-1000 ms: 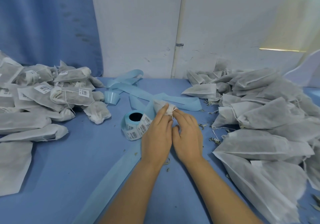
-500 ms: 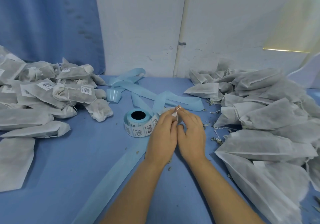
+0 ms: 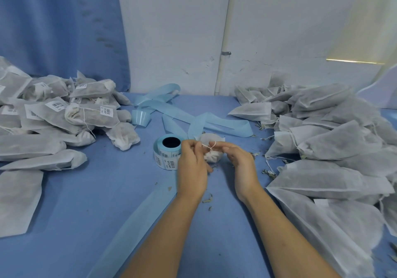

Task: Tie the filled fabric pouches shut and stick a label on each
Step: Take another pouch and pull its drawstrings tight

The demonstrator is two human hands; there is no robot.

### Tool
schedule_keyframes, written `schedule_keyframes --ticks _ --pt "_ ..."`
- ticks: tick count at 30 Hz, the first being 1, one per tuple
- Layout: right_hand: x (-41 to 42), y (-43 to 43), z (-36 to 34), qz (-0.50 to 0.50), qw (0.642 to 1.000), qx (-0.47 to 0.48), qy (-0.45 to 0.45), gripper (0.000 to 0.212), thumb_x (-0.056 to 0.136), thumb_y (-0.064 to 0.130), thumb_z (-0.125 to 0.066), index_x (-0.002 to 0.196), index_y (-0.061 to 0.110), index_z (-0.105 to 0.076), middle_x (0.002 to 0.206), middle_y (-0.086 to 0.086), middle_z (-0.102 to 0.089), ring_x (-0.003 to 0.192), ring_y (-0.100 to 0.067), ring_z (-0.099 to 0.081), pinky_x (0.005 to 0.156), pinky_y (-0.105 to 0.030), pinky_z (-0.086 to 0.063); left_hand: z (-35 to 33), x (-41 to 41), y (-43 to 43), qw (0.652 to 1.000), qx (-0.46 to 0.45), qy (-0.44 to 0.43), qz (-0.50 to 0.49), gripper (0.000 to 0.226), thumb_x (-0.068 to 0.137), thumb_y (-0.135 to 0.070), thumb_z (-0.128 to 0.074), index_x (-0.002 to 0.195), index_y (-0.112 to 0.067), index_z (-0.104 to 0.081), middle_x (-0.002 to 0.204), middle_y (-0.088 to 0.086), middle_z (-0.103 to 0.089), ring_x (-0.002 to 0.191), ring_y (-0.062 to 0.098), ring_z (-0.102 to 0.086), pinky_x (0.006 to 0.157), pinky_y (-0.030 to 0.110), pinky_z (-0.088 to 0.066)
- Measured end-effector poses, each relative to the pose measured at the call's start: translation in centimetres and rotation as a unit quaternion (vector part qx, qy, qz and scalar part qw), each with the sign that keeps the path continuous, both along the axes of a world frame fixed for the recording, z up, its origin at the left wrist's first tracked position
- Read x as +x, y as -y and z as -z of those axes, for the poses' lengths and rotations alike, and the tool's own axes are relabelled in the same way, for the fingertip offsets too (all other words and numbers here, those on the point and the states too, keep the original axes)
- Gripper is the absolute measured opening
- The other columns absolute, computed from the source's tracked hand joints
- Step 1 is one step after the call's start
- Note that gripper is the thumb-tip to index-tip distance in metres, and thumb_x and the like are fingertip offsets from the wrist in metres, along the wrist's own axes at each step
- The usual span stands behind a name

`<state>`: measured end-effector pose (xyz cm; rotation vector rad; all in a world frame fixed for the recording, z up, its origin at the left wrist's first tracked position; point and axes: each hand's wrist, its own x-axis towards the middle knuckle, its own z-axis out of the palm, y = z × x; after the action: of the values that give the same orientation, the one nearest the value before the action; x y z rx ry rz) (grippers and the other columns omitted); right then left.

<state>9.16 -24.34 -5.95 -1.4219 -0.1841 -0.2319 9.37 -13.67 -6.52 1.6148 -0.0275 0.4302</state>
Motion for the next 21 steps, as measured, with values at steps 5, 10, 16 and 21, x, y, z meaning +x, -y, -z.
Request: schedule_keyframes --ticks 5,10,16,21 --pt "-0.4 -0.5 -0.3 -0.019 0.999 -0.041 0.024 0.029 0.084 0.012 -0.046 0.079 0.012 -0.075 0.088 0.004 -0.075 0.091 -0.004 -0.066 0.075 -0.007 -0.043 0.2 -0.2 -0.2 0.999 0.029 0.002 -0.016 0.013 0.103 -0.024 -0.037 0.091 -0.023 -0.043 0.075 0.0 -0.061 0.047 0.007 -0.052 0.047 0.011 -0.04" --pt "-0.4 -1.3 0.0 0.045 0.979 -0.197 0.024 0.033 0.093 0.016 -0.047 0.078 0.035 -0.07 0.084 0.023 -0.065 0.104 -0.004 -0.05 0.089 -0.019 -0.038 0.2 -0.4 -0.1 0.999 0.025 0.031 -0.023 0.013 0.101 -0.021 -0.044 0.089 -0.02 -0.048 0.073 -0.004 -0.062 0.046 0.007 -0.053 0.046 0.011 -0.041" --pt "-0.4 -1.6 0.3 0.024 0.953 -0.292 0.071 0.029 0.096 0.006 -0.05 0.107 0.02 -0.072 0.099 0.021 -0.063 0.108 0.002 -0.041 0.089 -0.003 -0.03 0.2 0.0 -0.4 0.997 -0.075 0.017 -0.016 0.018 0.1 -0.014 -0.045 0.086 -0.024 -0.052 0.089 -0.008 -0.067 0.066 0.003 -0.063 0.057 0.015 -0.049" --pt "-0.4 -1.5 -0.2 0.047 0.989 -0.137 0.033 0.029 0.094 0.005 -0.052 0.092 0.024 -0.075 0.098 0.012 -0.072 0.105 0.006 -0.052 0.088 -0.008 -0.04 0.1 0.1 -0.3 0.997 -0.067 0.031 -0.007 0.021 0.101 -0.012 -0.042 0.086 -0.024 -0.052 0.083 -0.008 -0.066 0.073 0.007 -0.065 0.068 0.02 -0.053"
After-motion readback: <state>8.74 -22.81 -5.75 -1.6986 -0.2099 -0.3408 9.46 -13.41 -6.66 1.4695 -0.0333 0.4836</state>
